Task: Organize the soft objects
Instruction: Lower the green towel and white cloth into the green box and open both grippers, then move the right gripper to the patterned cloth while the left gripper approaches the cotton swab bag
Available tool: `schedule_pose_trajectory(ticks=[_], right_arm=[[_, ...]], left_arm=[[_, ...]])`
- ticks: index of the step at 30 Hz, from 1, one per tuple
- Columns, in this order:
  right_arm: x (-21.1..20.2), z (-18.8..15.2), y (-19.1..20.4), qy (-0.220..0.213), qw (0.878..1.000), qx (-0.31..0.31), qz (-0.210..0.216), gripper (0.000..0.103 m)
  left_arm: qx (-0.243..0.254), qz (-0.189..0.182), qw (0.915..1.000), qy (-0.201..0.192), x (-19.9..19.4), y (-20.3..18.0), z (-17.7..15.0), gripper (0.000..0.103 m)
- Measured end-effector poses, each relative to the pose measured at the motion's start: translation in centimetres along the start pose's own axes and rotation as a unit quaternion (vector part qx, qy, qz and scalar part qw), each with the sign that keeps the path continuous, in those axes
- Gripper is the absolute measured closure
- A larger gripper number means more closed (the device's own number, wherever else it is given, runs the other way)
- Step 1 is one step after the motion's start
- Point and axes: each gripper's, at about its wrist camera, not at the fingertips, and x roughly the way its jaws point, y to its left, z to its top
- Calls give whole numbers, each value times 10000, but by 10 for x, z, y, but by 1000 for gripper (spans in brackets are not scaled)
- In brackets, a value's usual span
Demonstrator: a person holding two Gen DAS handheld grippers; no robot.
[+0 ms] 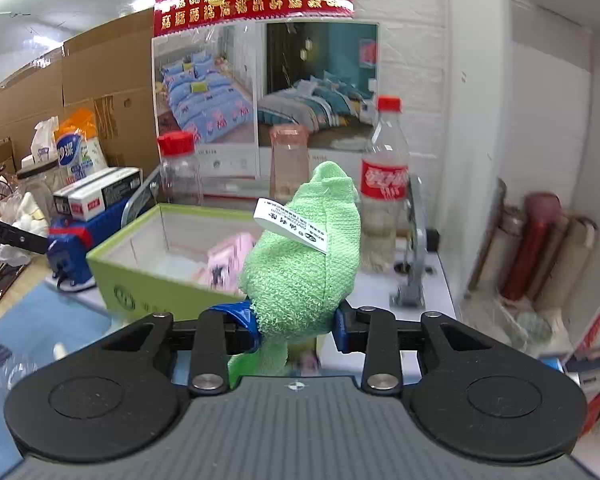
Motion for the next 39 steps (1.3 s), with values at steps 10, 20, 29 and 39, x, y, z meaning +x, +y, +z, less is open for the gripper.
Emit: schedule_pose_trajectory(ticks=[10,20,29,39], right_arm=[[109,50,4,636,9974,-246,225,84],[167,22,14,1284,9893,-577,371,78],[130,39,19,935,9952,-280,112,69],[54,52,32,253,9995,-208,4,59]], left_arm=[[397,56,9986,349,92,-42,42,51],[548,334,9966,514,130,-41,31,35],[518,380,9975,291,94,-40,27,31],[377,274,9989,101,19,-30,-15,28]])
